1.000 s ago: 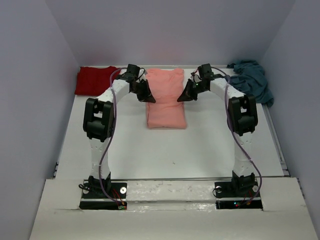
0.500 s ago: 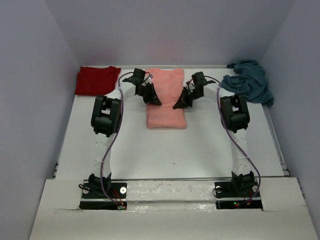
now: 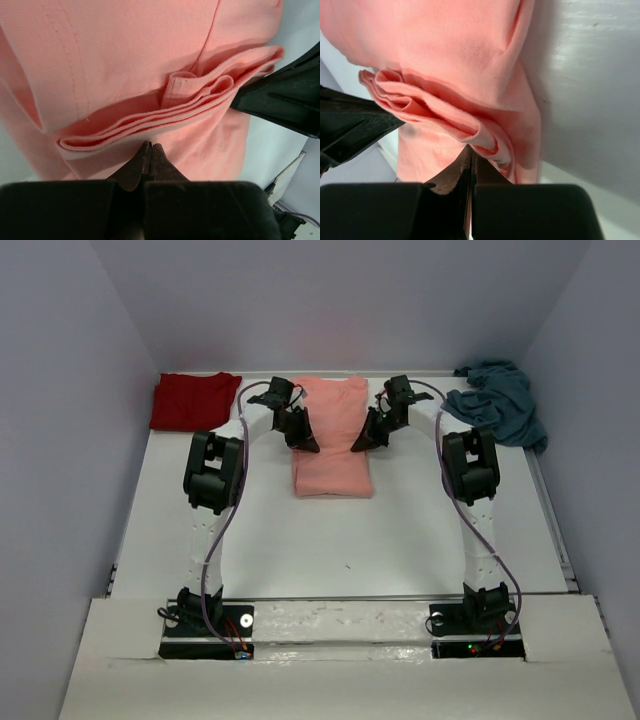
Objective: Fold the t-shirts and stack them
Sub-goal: Fold the tshirt
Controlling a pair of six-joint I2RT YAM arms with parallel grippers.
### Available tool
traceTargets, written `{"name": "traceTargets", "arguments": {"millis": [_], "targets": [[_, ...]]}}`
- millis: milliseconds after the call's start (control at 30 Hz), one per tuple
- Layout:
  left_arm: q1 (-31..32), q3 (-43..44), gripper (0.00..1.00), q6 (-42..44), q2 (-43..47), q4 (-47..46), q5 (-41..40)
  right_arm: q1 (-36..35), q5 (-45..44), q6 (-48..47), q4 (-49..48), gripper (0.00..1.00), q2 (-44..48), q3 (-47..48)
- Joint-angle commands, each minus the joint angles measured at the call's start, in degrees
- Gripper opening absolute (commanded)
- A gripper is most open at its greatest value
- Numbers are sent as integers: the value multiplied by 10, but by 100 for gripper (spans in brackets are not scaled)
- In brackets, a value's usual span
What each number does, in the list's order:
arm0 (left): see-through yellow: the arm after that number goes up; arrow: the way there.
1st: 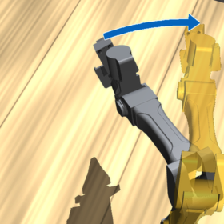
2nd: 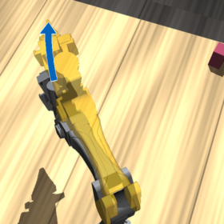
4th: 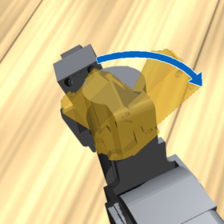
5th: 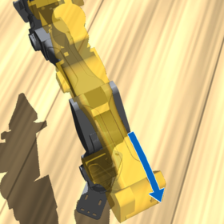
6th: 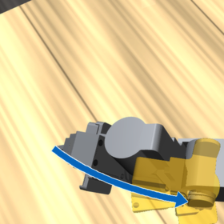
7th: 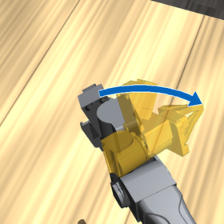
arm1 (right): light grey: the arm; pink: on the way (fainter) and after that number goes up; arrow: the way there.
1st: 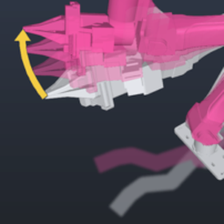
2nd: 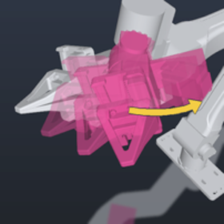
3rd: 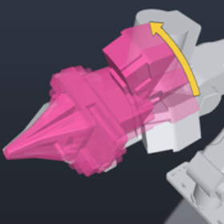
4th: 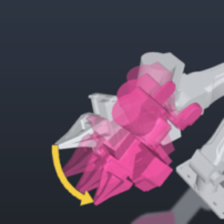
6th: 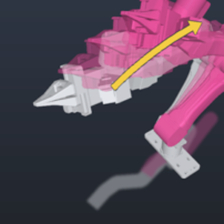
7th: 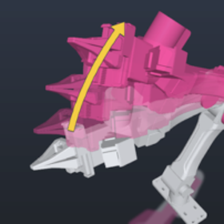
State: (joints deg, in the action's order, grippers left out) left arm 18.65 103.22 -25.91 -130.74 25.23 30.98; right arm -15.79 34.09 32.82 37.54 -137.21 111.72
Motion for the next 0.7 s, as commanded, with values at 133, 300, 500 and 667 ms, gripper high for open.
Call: {"name": "traceTargets", "arguments": {"millis": [133, 300, 500, 667], "targets": [[2, 13, 1, 21, -9, 10, -8, -13, 135, 56, -22, 0, 51, -26], [3, 23, 2, 33, -29, 32, -31, -34, 186, 96, -70, 0, 57, -65], [3, 29, 2, 46, -44, 48, -52, -71, 203, 118, -95, 0, 55, -95], [2, 37, 2, 49, -54, 50, -55, -83, 195, 110, -94, 0, 70, -156]]}}
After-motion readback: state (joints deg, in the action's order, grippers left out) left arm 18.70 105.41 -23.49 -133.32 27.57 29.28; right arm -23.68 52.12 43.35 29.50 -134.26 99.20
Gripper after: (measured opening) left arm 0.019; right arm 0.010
